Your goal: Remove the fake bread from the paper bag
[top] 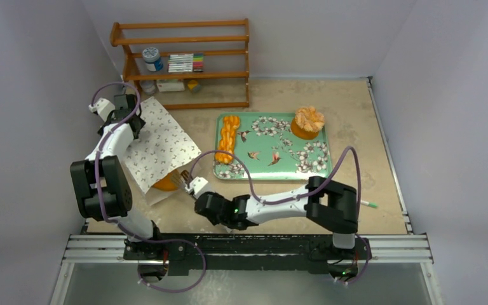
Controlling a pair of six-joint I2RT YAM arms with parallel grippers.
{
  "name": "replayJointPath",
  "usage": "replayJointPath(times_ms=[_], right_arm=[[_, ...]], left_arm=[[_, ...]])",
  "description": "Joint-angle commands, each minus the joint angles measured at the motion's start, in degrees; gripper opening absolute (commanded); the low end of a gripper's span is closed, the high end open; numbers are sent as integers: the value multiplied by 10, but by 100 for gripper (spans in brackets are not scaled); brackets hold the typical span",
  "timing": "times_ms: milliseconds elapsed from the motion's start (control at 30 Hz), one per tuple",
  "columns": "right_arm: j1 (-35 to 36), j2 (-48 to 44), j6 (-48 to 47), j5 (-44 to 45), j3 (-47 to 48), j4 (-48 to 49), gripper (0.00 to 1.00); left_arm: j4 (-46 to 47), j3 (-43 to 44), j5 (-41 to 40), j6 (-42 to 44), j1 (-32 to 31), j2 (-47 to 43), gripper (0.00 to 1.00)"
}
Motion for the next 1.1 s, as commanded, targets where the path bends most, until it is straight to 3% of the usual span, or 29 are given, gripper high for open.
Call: replayJointPath(times_ms=[0, 133, 300, 567, 600, 700, 800, 900, 1067], right_arm=[[50, 53, 2, 233, 77, -141, 0], [99, 119, 23, 324, 128, -229, 0], [123, 124, 1, 340, 130, -204, 0], [140, 156, 4, 381, 148, -244, 1], [140, 152, 9, 382, 147, -247, 5], [140, 135, 17, 379, 141, -241, 34], [141, 122, 22, 375, 136, -233, 56], [142, 112, 28, 372, 138, -234, 64], [143, 75, 43, 361, 132, -233, 66]], left_arm=[[20, 3, 32, -16, -10, -24, 78], [18, 2, 33, -16, -11, -29, 78], [12, 6, 32, -15, -10, -36, 78], [6, 7, 30, -13, -11, -41, 78], [6, 6, 29, -13, -11, -41, 79], [8, 3, 31, -14, -11, -40, 79], [10, 1, 34, -17, -10, -37, 78], [11, 4, 34, -16, -11, -37, 78], [7, 12, 29, -13, -11, -36, 79]])
